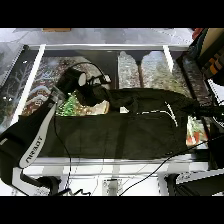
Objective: Fold the clothes and pants, and hang the long-sleeved shirts on hangers.
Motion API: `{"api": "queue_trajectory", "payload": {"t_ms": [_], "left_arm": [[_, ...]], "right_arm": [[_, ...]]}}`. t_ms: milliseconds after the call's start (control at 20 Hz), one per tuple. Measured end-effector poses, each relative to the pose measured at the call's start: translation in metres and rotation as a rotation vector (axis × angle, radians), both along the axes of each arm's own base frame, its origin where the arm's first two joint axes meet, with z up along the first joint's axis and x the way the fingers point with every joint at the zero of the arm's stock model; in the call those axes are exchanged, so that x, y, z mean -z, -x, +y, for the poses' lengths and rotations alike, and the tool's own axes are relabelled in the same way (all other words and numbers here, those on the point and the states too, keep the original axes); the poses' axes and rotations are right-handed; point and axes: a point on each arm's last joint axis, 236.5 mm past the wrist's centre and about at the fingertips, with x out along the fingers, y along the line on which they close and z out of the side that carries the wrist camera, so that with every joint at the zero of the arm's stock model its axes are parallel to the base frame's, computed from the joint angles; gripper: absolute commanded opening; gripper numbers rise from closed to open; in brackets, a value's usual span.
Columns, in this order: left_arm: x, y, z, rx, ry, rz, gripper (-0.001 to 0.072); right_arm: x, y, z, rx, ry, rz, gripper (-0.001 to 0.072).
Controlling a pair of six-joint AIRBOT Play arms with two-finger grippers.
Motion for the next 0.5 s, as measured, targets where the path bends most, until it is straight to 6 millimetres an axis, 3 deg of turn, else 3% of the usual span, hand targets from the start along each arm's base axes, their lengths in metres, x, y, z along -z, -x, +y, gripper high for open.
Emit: {"api": "queue_trajectory", "payload": {"t_ms": [100,200,400,450,500], "left_arm": [[0.008,0.010,-0.005,0.006,-0.002,0.045,0.0696],[0.010,0.007,-0.002,-0.033,0.002,0.043,0.0691],[0.008,-0.026,0.040,-0.198,0.009,-0.017,0.0685],[0.007,-0.035,0.053,-0.261,0.040,-0.025,0.0664],[0.006,-0.042,0.063,-0.323,0.087,-0.021,0.0594]], "right_arm": [[0.000,0.000,0.000,0.000,0.000,0.000,0.0039],[0.000,0.000,0.000,0.000,0.000,0.000,0.0039],[0.000,0.000,0.000,0.000,0.000,0.000,0.0039],[0.000,0.000,0.000,0.000,0.000,0.000,0.0039],[0.000,0.000,0.000,0.000,0.000,0.000,0.0039]]}}
